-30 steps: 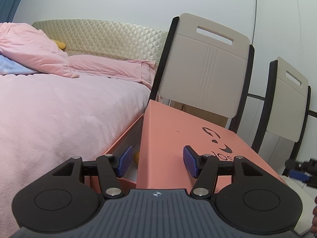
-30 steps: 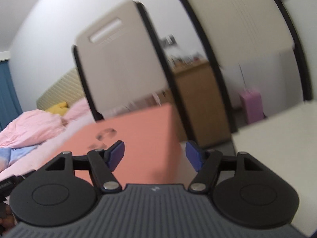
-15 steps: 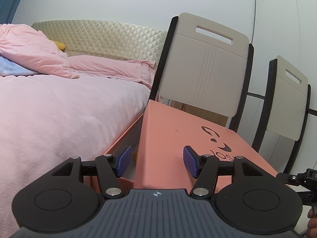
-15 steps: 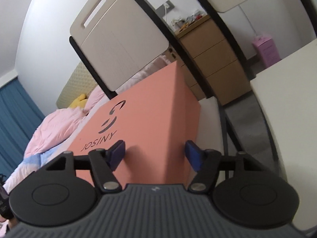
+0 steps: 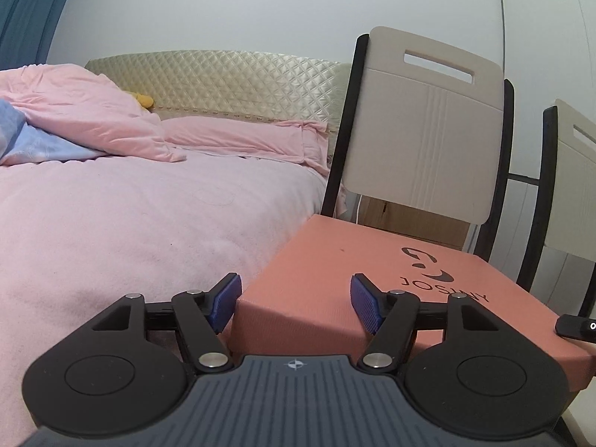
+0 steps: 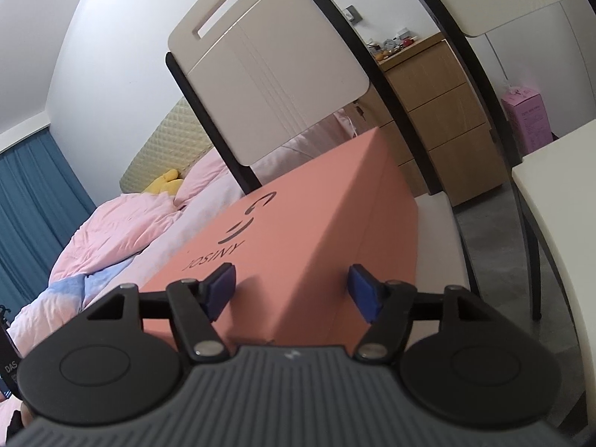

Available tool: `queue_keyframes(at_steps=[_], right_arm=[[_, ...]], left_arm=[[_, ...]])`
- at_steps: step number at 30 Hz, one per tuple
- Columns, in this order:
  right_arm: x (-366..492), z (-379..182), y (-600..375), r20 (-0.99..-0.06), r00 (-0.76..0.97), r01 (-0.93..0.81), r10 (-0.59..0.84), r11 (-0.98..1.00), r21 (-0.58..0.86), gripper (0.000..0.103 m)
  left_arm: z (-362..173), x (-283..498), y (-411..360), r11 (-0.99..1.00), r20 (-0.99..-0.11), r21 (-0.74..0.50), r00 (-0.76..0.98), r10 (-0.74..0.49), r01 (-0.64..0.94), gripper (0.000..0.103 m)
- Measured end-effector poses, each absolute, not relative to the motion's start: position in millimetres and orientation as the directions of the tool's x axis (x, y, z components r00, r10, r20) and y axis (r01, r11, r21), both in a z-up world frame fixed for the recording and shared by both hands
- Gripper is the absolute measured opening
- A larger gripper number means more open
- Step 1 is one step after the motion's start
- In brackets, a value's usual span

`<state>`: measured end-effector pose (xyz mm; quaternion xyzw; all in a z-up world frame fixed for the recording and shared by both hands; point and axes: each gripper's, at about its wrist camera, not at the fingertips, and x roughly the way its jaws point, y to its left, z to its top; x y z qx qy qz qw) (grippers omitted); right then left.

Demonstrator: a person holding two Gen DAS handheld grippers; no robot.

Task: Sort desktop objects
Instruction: 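Lower the lid with both grippers onto the box rim, then open both grippers and press the lid flat onto the box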

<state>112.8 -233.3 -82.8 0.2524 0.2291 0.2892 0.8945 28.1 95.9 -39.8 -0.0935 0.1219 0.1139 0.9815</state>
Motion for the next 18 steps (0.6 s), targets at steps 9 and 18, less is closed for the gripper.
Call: queue_keyframes(at_steps=[9,18], right_arm=[[117,-89,-235,-0.31,0.716,-0.394,0.626,0.728,0.562,0.068],[120,-94,-248,-0.327,0.688,-0.409,0.648,0.718,0.563,0.063]], left_arm=[[-47,38,84,0.973,-0.345,-0.045,0.917,0.199,-0.228,0.07],[-47,36,81,0.983,-0.343,-0.04,0.926,0.157,-0.181,0.07]])
